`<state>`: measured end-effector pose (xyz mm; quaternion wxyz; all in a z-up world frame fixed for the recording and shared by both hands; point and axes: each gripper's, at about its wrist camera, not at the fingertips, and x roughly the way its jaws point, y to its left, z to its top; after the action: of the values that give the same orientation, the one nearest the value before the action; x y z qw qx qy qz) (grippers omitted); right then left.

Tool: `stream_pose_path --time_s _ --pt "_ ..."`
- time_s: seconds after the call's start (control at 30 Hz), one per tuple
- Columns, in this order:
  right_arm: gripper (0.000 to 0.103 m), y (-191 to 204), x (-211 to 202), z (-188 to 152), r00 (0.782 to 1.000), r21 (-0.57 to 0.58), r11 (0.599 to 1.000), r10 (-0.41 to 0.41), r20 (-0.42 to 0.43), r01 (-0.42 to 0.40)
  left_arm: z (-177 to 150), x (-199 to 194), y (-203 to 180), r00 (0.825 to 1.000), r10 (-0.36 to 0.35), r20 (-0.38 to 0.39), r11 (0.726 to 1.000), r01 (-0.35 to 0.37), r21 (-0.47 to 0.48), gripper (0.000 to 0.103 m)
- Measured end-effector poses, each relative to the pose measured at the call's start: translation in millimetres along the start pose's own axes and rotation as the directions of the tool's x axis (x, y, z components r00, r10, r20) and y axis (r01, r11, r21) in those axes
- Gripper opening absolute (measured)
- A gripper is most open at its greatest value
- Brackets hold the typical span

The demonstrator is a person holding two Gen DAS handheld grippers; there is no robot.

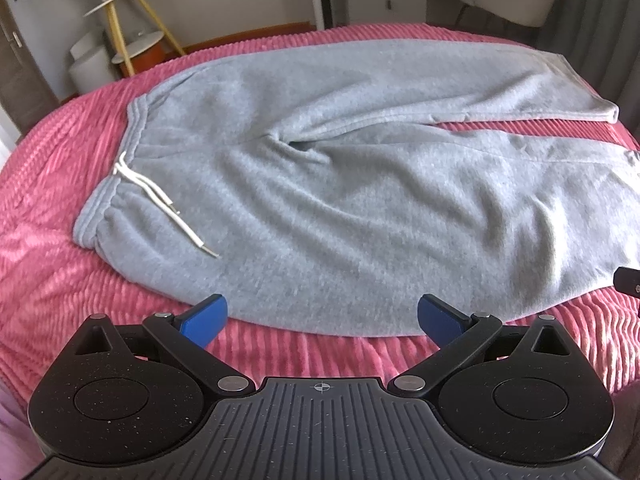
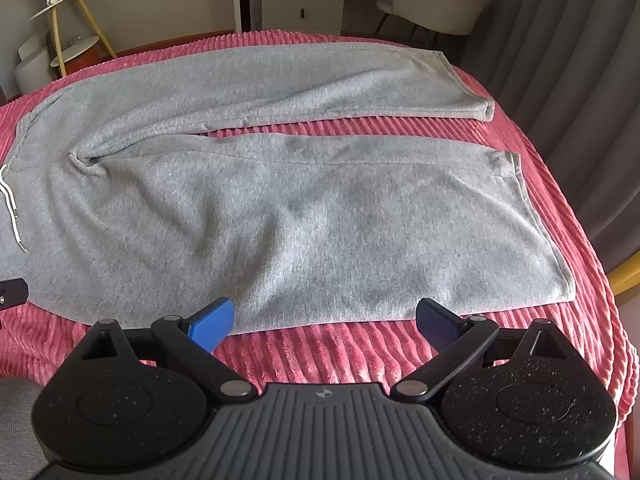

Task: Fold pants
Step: 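Move both tools over the grey sweatpants toward the leg hems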

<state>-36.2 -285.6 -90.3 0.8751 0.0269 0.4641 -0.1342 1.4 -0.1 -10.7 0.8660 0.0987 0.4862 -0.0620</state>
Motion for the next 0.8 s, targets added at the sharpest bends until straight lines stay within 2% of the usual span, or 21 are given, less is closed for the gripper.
stream_pose_path --time_s 0.8 --pt "0.098 -8.8 7.0 0.1 0.999 0.058 0.998 0.015 0.042 -0.018 0.4 13.8 -2.9 0.999 -0.035 -0.026 0.999 0.034 -0.022 0.103"
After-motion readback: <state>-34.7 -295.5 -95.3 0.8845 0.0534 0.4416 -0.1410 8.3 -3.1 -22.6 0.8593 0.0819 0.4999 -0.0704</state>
